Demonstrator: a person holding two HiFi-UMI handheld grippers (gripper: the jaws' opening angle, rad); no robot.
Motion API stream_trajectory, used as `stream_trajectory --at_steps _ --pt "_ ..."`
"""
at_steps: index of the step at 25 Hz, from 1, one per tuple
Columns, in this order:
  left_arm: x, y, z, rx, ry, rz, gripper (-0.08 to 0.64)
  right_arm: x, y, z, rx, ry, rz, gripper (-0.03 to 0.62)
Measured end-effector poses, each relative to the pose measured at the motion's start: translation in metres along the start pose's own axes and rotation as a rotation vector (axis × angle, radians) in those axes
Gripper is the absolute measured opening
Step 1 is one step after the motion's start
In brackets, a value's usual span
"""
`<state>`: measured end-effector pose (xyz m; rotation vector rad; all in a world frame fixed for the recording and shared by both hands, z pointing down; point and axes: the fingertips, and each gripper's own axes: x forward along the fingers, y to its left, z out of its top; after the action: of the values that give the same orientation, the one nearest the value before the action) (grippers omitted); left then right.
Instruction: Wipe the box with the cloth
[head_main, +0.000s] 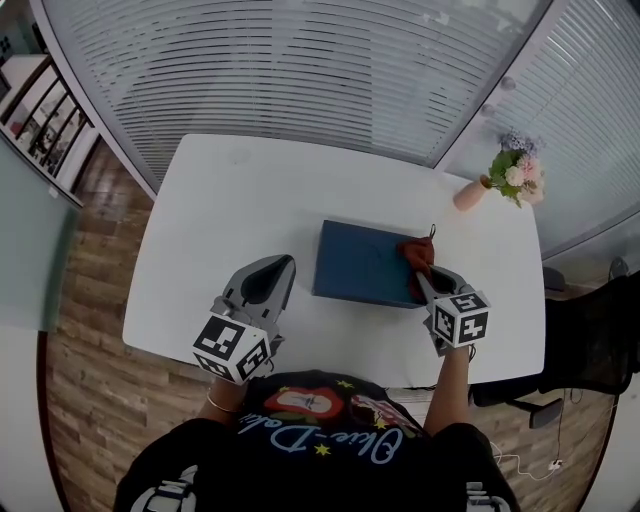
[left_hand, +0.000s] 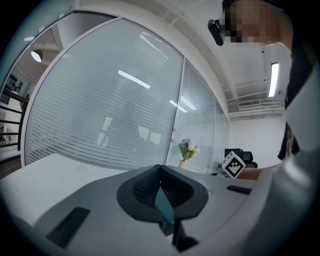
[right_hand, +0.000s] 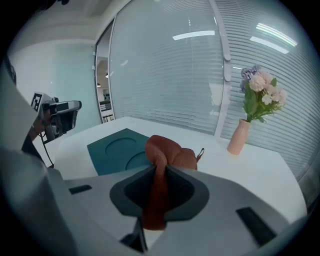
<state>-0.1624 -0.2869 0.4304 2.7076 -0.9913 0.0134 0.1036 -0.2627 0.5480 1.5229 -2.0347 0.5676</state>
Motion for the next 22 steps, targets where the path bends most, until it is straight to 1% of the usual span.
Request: stream_trajectory --at_steps 3,6,10,13,15,18,20,22 --pt "0.002 0.000 -0.001 -0.004 0.001 -0.006 0.003 -0.004 -0.004 -0.002 0.070 -0.018 0.010 0.054" --pt "0.003 0.003 -0.001 -0.009 0.000 0.000 0.003 -0.008 -0.010 -0.003 0.130 -0.058 -0.005 0.054" --pt "0.003 0.005 -0.001 -0.011 -0.003 0.005 0.003 -0.010 -0.014 -0.005 0.165 -0.088 -0.042 0.054" --pt "0.003 0.005 -0.001 -0.012 -0.004 0.006 0.003 -0.016 -0.014 0.001 0.139 -0.107 -0.081 0.053" --pt "0.003 0.005 0.000 -0.011 -0.005 0.006 0.003 -0.023 -0.008 0.016 0.111 -0.151 -0.099 0.053" --pt "0.001 0.005 -0.001 -0.011 -0.009 0.007 0.003 -0.033 0.007 0.046 0.036 -0.217 -0.115 0.054" --pt "0.000 0.004 -0.001 -0.009 -0.011 0.007 0.003 -0.036 0.025 0.066 -0.015 -0.269 -0.092 0.054" --pt "0.000 0.003 0.000 -0.007 -0.012 0.008 0.003 -0.033 0.052 0.083 -0.056 -0.311 -0.030 0.054"
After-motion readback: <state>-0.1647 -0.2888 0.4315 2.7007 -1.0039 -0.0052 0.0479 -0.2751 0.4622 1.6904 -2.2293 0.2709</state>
